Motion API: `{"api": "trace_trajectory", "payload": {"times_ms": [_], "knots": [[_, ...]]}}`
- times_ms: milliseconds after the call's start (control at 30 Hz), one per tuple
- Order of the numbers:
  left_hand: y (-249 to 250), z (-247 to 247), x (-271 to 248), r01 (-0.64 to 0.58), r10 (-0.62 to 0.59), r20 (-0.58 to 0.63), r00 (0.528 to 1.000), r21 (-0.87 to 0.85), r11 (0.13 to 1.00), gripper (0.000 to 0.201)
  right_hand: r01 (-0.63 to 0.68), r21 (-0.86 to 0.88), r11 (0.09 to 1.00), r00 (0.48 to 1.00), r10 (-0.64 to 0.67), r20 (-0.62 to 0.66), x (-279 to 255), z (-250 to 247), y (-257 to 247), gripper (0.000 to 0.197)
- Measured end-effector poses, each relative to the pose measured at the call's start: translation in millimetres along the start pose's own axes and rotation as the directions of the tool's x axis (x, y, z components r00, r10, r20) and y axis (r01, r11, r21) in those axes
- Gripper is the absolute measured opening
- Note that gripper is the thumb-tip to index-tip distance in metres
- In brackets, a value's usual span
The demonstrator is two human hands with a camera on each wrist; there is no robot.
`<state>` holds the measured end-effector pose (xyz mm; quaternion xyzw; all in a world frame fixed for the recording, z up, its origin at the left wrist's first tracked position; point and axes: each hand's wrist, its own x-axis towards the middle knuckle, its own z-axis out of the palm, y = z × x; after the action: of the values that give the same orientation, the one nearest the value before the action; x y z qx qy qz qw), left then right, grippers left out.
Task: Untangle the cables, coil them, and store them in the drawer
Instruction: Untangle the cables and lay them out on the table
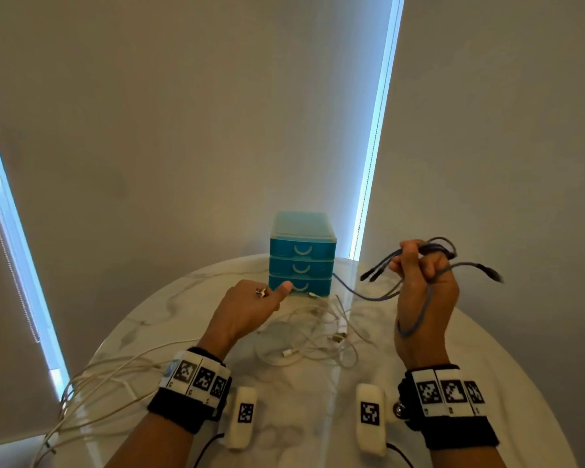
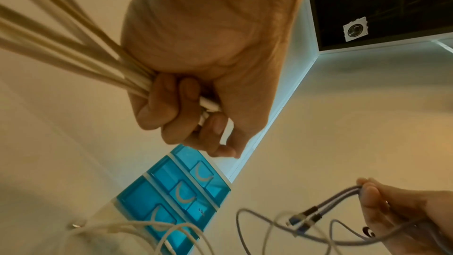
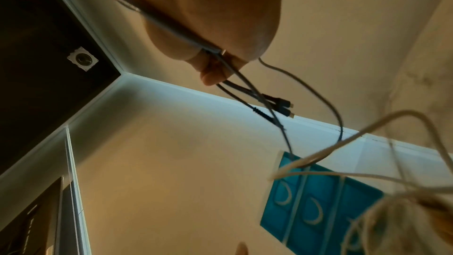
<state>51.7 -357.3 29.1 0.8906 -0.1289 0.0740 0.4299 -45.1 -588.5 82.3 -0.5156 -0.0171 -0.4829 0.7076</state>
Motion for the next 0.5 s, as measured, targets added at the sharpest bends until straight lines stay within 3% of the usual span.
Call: {"api": "trace_trajectory", "payload": {"times_ms": [167, 267, 367, 433, 467, 500], "knots": [[-3.2, -14.6, -1.4, -0.016, -0.009, -0.180, 0.984, -0.135, 0.991, 0.068, -0.213, 0.102, 0.972, 0.977, 0.213, 0.017, 40.3, 7.2, -2.3, 0.022], [-3.8, -18.1, -0.1, -0.070, 0.012, -0.300, 0.954, -0.183, 0.981, 0.076, -0.108, -0.003, 0.994, 0.992, 0.108, -0.072, 64.5, 25.9, -6.2, 0.029], [0.4, -22.9, -2.0, -0.156, 0.026, -0.448, 0.894, -0.256, 0.954, 0.071, -0.073, -0.095, 0.993, 0.989, 0.060, -0.134, 80.2, 44.5, -11.4, 0.032], [7.0, -25.8, -4.8, -0.252, 0.065, -0.533, 0.843, -0.287, 0.924, 0.066, -0.069, -0.108, 0.992, 0.971, 0.042, -0.234, 82.0, 69.4, -14.6, 0.024], [10.5, -27.5, -7.1, -0.306, 0.084, -0.583, 0.808, -0.293, 0.906, 0.064, -0.117, -0.074, 0.990, 0.966, 0.096, -0.241, 84.7, 87.7, -3.4, 0.019], [12.8, -29.6, -8.9, -0.360, 0.096, -0.637, 0.765, -0.299, 0.883, 0.062, -0.150, -0.042, 0.988, 0.981, 0.144, -0.132, 82.1, 110.8, 5.3, 0.018]]}}
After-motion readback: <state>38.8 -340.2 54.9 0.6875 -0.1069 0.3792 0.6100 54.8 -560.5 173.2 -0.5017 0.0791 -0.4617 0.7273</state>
